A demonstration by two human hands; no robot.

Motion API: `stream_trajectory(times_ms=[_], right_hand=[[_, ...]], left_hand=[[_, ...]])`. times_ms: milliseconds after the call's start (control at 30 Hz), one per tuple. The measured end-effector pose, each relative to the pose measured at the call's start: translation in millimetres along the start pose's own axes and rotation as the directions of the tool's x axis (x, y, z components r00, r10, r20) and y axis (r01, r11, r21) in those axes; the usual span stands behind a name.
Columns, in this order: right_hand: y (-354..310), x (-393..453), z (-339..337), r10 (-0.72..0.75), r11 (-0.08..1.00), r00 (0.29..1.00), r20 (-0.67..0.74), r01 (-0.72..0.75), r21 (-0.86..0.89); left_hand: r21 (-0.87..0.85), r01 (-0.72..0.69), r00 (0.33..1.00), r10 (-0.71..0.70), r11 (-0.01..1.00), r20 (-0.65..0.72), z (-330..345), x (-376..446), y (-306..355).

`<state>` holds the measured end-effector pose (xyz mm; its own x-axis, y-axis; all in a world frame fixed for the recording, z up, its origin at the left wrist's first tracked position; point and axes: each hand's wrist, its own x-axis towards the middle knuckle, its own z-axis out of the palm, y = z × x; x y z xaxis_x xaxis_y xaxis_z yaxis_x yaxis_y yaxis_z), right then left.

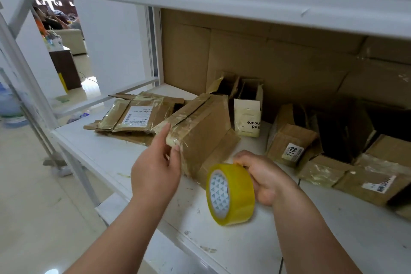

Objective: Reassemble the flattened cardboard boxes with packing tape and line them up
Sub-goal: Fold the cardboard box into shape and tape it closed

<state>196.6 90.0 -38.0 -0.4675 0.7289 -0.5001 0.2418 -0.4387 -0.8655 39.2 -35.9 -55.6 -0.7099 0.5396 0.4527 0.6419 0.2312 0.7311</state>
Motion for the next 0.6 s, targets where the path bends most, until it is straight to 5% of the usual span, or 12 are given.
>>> stream_trajectory(times_ms=[100,200,400,600], right_hand=[[-2.2,-3.8,-2.3,-0.043,0.998,0.998,-0.047,0.041,-0.044],[-0.4,-4.2,0.5,-0.075,0.995,0.994,-0.073,0.069,-0.075],[-0.7,-7.3,9.3,-0.148,0.989,0.987,-0.068,0.147,-0.017],[-10.7,-12.0,17.3,-0.281,0.955,0.933,-0.224,0.294,0.03]], left_hand=[[0.071,-0.122,0.99,0.126,0.99,-0.062,5.5,19.8,-11.1],[0.189,-0.193,0.981,0.188,0.963,0.043,13.9,34.0,-12.1],[0.248,-0.181,0.975,0.141,0.952,0.171,22.9,28.0,-7.8],[0.256,-0.232,0.955,0.169,0.939,0.244,25.9,29.7,-8.8]])
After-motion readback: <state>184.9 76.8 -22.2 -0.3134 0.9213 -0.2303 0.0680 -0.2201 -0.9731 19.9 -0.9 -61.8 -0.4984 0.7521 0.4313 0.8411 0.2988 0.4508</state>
